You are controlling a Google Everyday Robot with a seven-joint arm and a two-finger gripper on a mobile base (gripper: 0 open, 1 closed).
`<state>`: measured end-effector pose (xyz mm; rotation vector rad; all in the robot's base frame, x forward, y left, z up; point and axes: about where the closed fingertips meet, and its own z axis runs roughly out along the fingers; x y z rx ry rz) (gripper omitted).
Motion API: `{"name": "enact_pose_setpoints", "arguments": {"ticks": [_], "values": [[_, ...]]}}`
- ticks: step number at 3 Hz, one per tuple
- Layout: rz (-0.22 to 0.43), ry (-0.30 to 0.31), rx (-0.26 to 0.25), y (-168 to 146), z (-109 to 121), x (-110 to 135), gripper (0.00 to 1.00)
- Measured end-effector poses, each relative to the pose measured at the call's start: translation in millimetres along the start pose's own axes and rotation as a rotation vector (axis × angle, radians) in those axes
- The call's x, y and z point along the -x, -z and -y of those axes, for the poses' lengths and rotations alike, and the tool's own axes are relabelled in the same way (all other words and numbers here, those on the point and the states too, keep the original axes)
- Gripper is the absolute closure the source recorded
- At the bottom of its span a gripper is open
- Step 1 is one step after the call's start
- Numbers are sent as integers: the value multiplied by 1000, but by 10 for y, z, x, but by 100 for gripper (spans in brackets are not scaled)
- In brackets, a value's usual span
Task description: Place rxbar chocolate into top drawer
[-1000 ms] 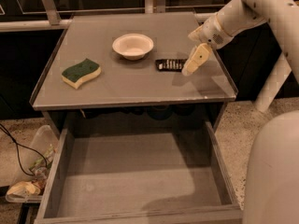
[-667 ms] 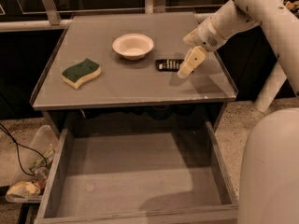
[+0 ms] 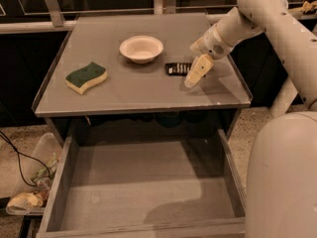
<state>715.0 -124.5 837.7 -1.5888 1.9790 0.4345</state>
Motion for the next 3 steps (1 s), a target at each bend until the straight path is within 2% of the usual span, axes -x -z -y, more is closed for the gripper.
{"name": "enact_pose_setpoints", "arguments": {"ticks": [1, 2, 3], "values": [[-21, -8, 4, -78, 30, -53, 0], [-23, -8, 4, -86, 33, -59, 14], [-23, -8, 4, -86, 33, -59, 38]]}}
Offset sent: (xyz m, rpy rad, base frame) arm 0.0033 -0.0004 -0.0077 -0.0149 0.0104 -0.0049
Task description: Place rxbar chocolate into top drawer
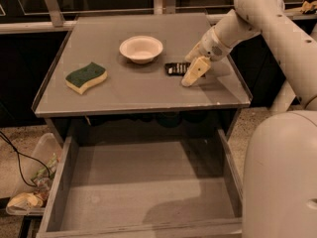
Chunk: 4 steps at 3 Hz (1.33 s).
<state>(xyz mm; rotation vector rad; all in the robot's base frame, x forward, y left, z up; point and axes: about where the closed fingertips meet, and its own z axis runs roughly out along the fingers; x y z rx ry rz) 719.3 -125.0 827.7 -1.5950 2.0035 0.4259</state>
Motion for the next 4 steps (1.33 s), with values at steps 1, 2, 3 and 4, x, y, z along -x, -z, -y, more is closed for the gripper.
{"name": "enact_pose_setpoints", "arguments": {"ticks": [1, 2, 3, 4], "values": [[0, 0, 0, 0, 0, 0, 61], [0, 0, 0, -1, 0, 0, 84], [0, 0, 0, -2, 0, 0, 100], [0, 0, 0, 44, 5, 34, 100]]}}
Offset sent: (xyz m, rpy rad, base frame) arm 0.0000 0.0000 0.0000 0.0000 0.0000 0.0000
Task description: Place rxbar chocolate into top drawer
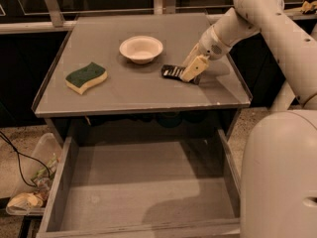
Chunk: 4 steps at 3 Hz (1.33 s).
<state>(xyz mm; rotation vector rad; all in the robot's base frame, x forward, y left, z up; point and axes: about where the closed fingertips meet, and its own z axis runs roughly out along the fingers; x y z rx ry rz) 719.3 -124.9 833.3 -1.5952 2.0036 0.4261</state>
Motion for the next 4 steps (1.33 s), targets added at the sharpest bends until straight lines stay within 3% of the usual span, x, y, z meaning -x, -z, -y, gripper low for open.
{"name": "enact_pose_setpoints", "arguments": {"ticks": [1, 4], "values": [[-16, 3, -22, 93, -90, -43, 100], [-60, 28, -86, 552, -887, -218, 100]]}}
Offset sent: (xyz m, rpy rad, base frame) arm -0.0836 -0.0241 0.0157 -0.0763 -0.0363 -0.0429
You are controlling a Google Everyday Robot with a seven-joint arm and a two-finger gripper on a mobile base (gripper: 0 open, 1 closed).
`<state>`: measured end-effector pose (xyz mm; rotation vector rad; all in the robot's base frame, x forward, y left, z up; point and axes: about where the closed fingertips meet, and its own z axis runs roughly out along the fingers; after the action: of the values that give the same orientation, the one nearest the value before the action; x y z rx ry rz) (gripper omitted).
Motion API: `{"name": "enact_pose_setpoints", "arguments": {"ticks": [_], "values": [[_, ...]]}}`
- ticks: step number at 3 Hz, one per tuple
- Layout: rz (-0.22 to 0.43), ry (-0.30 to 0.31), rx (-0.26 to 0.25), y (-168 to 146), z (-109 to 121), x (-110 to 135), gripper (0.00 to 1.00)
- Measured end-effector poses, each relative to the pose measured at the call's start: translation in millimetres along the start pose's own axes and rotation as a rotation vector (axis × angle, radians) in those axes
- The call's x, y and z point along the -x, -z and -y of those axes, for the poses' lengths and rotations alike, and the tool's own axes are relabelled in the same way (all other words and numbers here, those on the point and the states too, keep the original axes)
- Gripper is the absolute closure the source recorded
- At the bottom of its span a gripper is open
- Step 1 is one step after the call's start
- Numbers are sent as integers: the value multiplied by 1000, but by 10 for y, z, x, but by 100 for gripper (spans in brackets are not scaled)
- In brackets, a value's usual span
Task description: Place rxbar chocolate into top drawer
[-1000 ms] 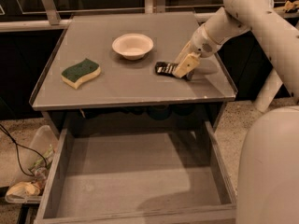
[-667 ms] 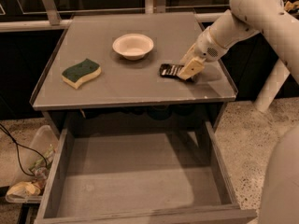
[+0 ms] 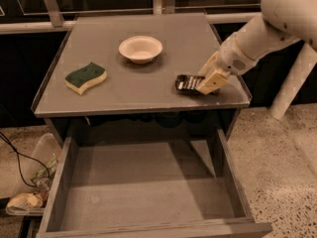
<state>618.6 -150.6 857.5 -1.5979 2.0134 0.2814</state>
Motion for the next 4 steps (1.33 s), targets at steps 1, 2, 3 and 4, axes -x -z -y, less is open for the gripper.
{"name": "enact_pose_setpoints", "arguments": {"ticks": [1, 2, 3, 4], "values": [[4, 14, -16, 172, -232, -68, 100], [19, 44, -38, 328, -558, -163, 100], [38, 55, -32, 368, -971, -341, 100], [69, 25, 56, 119, -1565, -616, 100]]}}
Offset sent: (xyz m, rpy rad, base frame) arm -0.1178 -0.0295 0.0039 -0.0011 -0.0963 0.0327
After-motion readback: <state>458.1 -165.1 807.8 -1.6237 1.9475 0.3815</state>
